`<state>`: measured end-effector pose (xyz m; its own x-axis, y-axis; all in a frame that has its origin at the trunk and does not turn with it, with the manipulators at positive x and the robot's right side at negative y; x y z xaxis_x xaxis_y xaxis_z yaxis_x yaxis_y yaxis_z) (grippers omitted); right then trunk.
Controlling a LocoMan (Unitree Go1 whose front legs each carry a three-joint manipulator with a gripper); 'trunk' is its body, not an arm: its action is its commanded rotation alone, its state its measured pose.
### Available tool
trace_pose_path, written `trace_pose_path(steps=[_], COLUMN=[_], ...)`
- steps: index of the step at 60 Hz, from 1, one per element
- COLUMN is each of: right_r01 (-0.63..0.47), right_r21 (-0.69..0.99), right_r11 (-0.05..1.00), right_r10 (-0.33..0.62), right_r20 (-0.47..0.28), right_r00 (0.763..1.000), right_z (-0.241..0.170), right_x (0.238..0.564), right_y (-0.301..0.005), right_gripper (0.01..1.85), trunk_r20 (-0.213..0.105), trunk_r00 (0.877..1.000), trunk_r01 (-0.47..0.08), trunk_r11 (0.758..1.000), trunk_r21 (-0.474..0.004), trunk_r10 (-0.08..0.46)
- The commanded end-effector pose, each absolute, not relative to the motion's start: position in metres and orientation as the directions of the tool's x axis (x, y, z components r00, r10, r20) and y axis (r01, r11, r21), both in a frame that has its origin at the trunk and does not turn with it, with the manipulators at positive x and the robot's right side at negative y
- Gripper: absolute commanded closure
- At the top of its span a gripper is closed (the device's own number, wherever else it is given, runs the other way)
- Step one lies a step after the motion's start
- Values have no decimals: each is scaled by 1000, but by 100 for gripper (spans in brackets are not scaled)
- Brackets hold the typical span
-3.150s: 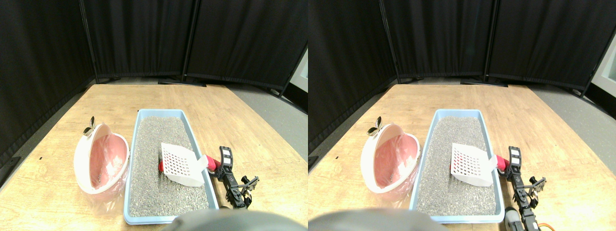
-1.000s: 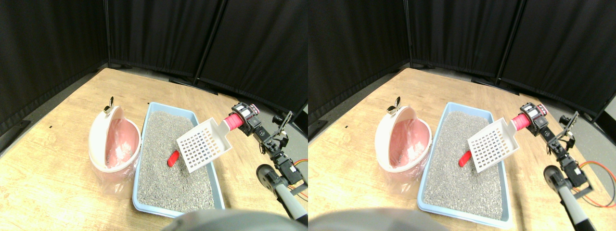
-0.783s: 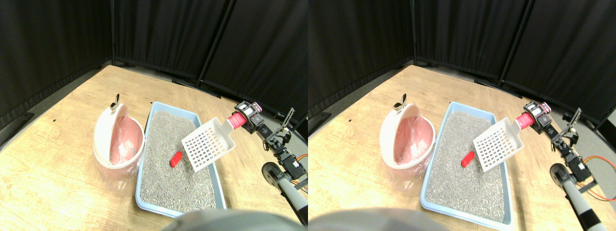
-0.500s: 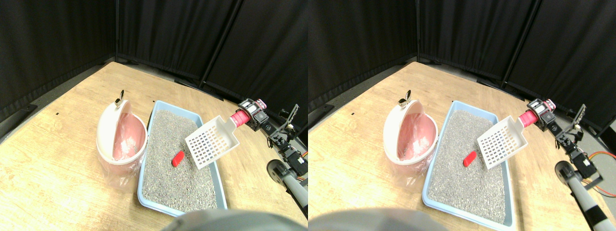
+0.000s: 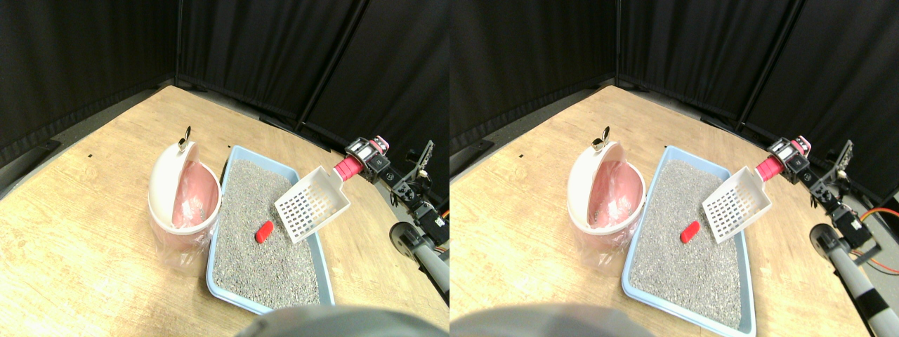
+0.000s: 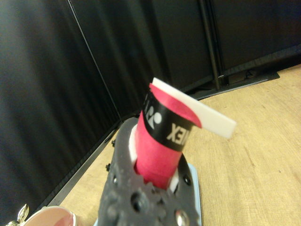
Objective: Scoop (unimanual)
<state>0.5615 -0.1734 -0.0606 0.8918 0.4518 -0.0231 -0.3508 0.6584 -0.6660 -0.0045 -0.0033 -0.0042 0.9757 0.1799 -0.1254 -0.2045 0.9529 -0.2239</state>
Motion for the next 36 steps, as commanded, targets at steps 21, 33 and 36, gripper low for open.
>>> trace_pose_path(steps=[21,33,36], right_r01=[-398,-419,-406], right_r21=[-715,-714,-720], right_r11=[574,560,563], right_r10=[511,531,501], right_r20=[-66,-79,-93], right_r00=[857,844,860], right_z=[-74,-86,-90], right_x=[567,563,560], right_y=[-165,-160,-157], right_gripper=[181,181,181], trunk_r20=[-167,-174,-177], trunk_r00=[970,968,967], trunk_r01=[-216,-220,-221], trunk_r11=[947,946,946], trunk_r21=[-239,-236,-235], trunk_r10=[179,181,182])
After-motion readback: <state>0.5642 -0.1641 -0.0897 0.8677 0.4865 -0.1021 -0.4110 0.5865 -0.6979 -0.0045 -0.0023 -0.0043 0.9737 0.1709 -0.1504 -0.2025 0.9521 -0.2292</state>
